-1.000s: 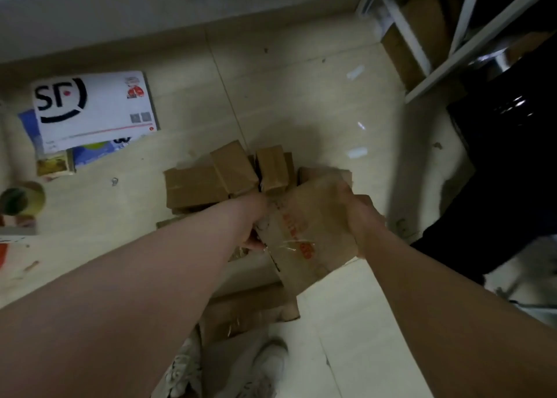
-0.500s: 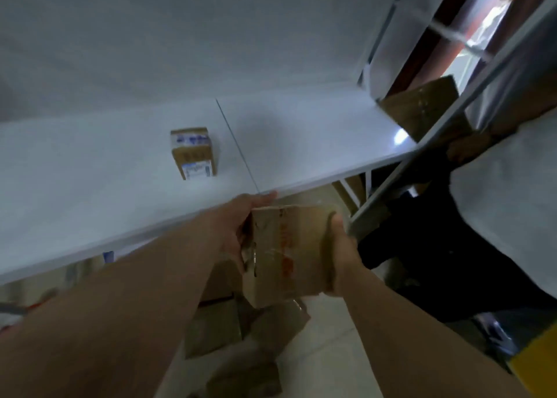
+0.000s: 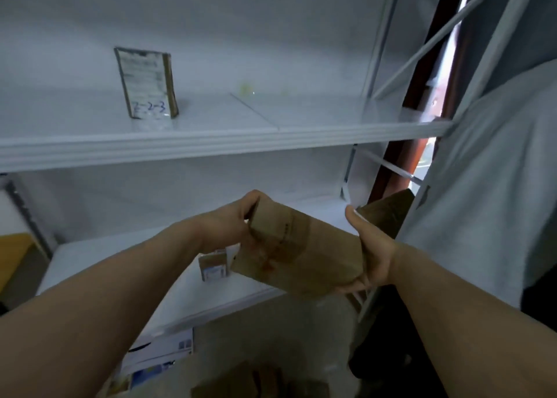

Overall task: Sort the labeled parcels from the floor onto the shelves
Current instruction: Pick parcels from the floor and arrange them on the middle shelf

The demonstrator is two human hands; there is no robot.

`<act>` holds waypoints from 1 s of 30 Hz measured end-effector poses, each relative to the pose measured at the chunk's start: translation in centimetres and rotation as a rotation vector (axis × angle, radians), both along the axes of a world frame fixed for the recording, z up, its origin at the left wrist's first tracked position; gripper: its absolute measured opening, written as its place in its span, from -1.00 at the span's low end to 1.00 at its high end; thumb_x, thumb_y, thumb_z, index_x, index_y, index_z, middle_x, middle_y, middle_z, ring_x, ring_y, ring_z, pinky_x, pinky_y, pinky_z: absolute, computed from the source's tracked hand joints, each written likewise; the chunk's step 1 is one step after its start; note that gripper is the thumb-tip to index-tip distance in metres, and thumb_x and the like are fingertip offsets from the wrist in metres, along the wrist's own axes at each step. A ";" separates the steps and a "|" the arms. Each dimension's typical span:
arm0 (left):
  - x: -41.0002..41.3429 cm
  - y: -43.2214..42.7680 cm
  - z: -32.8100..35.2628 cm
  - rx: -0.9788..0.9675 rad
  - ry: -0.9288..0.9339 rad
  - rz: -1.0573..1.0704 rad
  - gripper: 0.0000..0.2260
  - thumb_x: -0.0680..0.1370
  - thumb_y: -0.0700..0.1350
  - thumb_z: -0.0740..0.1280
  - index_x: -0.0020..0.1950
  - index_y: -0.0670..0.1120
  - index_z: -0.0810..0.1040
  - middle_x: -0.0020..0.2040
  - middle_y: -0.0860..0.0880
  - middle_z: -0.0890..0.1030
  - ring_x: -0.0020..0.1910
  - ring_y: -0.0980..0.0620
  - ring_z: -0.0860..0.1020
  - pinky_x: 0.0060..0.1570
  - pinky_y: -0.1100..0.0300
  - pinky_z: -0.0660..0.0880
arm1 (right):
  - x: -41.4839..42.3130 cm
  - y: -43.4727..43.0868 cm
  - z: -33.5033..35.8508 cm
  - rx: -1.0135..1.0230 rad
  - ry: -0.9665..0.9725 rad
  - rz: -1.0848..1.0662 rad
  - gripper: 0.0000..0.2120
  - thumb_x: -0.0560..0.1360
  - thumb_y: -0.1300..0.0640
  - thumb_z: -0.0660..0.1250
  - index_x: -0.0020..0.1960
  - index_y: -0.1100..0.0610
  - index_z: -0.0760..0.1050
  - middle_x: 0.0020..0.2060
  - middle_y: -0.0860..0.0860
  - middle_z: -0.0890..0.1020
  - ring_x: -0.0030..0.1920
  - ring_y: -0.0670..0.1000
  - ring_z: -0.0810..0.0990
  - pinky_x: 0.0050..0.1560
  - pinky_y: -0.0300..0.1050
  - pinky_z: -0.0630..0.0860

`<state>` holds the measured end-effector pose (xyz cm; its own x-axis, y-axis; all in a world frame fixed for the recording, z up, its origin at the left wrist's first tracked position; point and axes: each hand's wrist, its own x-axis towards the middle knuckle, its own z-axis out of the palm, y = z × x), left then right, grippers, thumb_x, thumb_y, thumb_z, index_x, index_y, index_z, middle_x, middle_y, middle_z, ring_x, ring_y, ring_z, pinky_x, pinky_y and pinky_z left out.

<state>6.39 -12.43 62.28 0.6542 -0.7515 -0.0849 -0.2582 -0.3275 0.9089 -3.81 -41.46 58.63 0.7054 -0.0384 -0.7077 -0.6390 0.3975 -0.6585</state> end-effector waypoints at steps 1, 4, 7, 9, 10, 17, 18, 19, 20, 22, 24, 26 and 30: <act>-0.2 0.4 0.8 -0.028 0.003 0.007 -0.43 0.32 -0.41 0.44 0.12 0.15 0.46 0.15 -0.09 0.53 0.14 -0.14 0.53 -0.07 0.00 0.63 | 0.1 0.3 1.1 0.002 0.005 0.055 -0.12 0.16 -0.44 0.54 0.21 0.21 0.64 0.16 0.33 0.64 0.16 0.45 0.60 0.09 0.46 0.50; -0.6 1.3 2.7 -0.101 0.073 0.032 -0.31 0.25 -0.40 0.48 0.26 0.10 0.43 0.21 -0.10 0.53 0.22 -0.13 0.51 -0.04 0.13 0.57 | 0.6 1.5 3.2 -0.047 -0.026 0.097 -0.49 0.40 -0.09 0.49 0.25 0.15 0.60 0.09 0.33 0.67 0.15 0.39 0.61 0.07 0.35 0.55; -0.5 2.3 3.8 -0.137 0.245 0.041 -0.16 0.23 -0.46 0.48 0.42 0.03 0.31 0.35 -0.16 0.45 0.33 -0.17 0.46 0.20 0.01 0.53 | 1.2 2.7 4.3 -0.108 -0.135 0.047 -0.75 0.46 0.09 0.35 0.08 0.16 0.63 -0.07 0.27 0.72 0.07 0.30 0.62 0.02 0.25 0.60; -0.4 3.3 4.4 -0.160 0.375 0.085 -0.09 0.23 -0.42 0.45 0.49 0.07 0.26 0.44 -0.16 0.40 0.40 -0.19 0.38 0.40 -0.18 0.31 | 1.3 3.4 4.9 -0.105 -0.210 0.019 -0.82 0.42 0.15 0.36 -0.02 0.15 0.65 -0.16 0.22 0.73 -0.04 0.25 0.64 -0.02 0.19 0.61; -0.3 3.9 4.6 -0.182 0.440 0.120 -0.08 0.25 -0.37 0.46 0.52 0.11 0.22 0.48 -0.15 0.36 0.44 -0.20 0.33 0.43 -0.29 0.17 | 1.4 3.6 5.1 -0.112 -0.251 0.004 -0.82 0.39 0.17 0.38 -0.02 0.12 0.66 -0.14 0.20 0.72 -0.08 0.23 0.64 -0.03 0.15 0.61; 0.1 6.1 4.6 -0.316 0.781 0.339 -0.18 0.41 0.09 0.47 0.56 -0.08 0.17 0.39 -0.39 0.39 0.21 -0.47 0.51 0.10 -0.40 0.48 | 2.4 5.0 6.6 -0.122 -0.572 -0.019 -0.59 0.52 0.34 0.31 0.30 0.00 0.50 0.18 0.15 0.64 0.00 0.17 0.66 0.02 0.10 0.58; 0.0 6.1 4.6 -0.339 0.778 0.327 -0.28 0.43 0.02 0.47 0.51 -0.13 0.27 0.29 -0.36 0.52 0.16 -0.40 0.57 0.09 -0.36 0.51 | 2.5 5.2 6.8 -0.111 -0.597 -0.015 -0.53 0.50 0.38 0.31 0.31 -0.02 0.49 0.21 0.16 0.62 0.02 0.19 0.67 0.03 0.11 0.58; 0.0 6.3 4.6 -0.359 0.750 0.322 -0.35 0.44 -0.07 0.47 0.47 -0.17 0.34 0.23 -0.32 0.57 0.13 -0.34 0.60 0.11 -0.33 0.52 | 2.5 5.4 6.9 -0.096 -0.612 -0.007 -0.46 0.46 0.41 0.32 0.32 -0.05 0.48 0.22 0.15 0.62 0.02 0.20 0.69 0.02 0.11 0.60; -0.1 6.5 4.7 -0.366 0.703 0.317 -0.38 0.42 -0.16 0.47 0.45 -0.19 0.38 0.22 -0.29 0.59 0.14 -0.30 0.61 0.14 -0.30 0.52 | 2.5 5.5 7.1 -0.077 -0.618 0.008 -0.40 0.42 0.43 0.33 0.34 -0.07 0.47 0.22 0.16 0.62 0.04 0.22 0.70 0.02 0.11 0.62; -0.5 7.3 5.2 -0.346 0.586 0.280 -0.40 0.37 -0.27 0.46 0.41 -0.20 0.43 0.24 -0.25 0.59 0.20 -0.27 0.58 0.22 -0.29 0.47 | 2.2 5.6 7.2 -0.046 -0.630 0.087 -0.41 0.42 0.37 0.36 0.38 -0.03 0.47 0.25 0.21 0.62 0.16 0.27 0.66 0.14 0.22 0.60; -0.9 8.0 6.0 -0.311 0.502 0.235 -0.38 0.34 -0.34 0.42 0.40 -0.17 0.42 0.28 -0.26 0.55 0.27 -0.30 0.51 0.33 -0.31 0.35 | 2.0 5.8 7.4 -0.041 -0.612 0.133 -0.49 0.46 0.19 0.41 0.40 0.07 0.50 0.25 0.21 0.62 0.20 0.27 0.63 0.30 0.30 0.48; -1.2 8.5 6.5 -0.268 0.467 0.196 -0.30 0.31 -0.42 0.38 0.44 -0.16 0.36 0.32 -0.32 0.48 0.32 -0.35 0.42 0.41 -0.32 0.23 | 2.0 6.3 7.8 -0.056 -0.588 0.129 -0.48 0.46 0.03 0.45 0.40 0.12 0.51 0.16 0.20 0.65 0.10 0.23 0.65 0.36 0.26 0.41; -2.1 9.0 7.3 -0.207 0.438 0.112 -0.21 0.29 -0.49 0.32 0.51 -0.16 0.25 0.43 -0.39 0.34 0.40 -0.42 0.35 0.36 -0.31 0.23 | 2.2 7.7 9.1 -0.104 -0.626 0.134 -0.42 0.41 0.06 0.50 0.40 -0.01 0.42 0.19 0.25 0.65 0.19 0.21 0.65 0.32 0.21 0.50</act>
<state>4.28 -3.44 69.55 0.6679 -0.7090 -0.2262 0.1890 -0.1323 0.9730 -1.61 -33.75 67.72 0.9868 0.0322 -0.1588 -0.1617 0.2555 -0.9532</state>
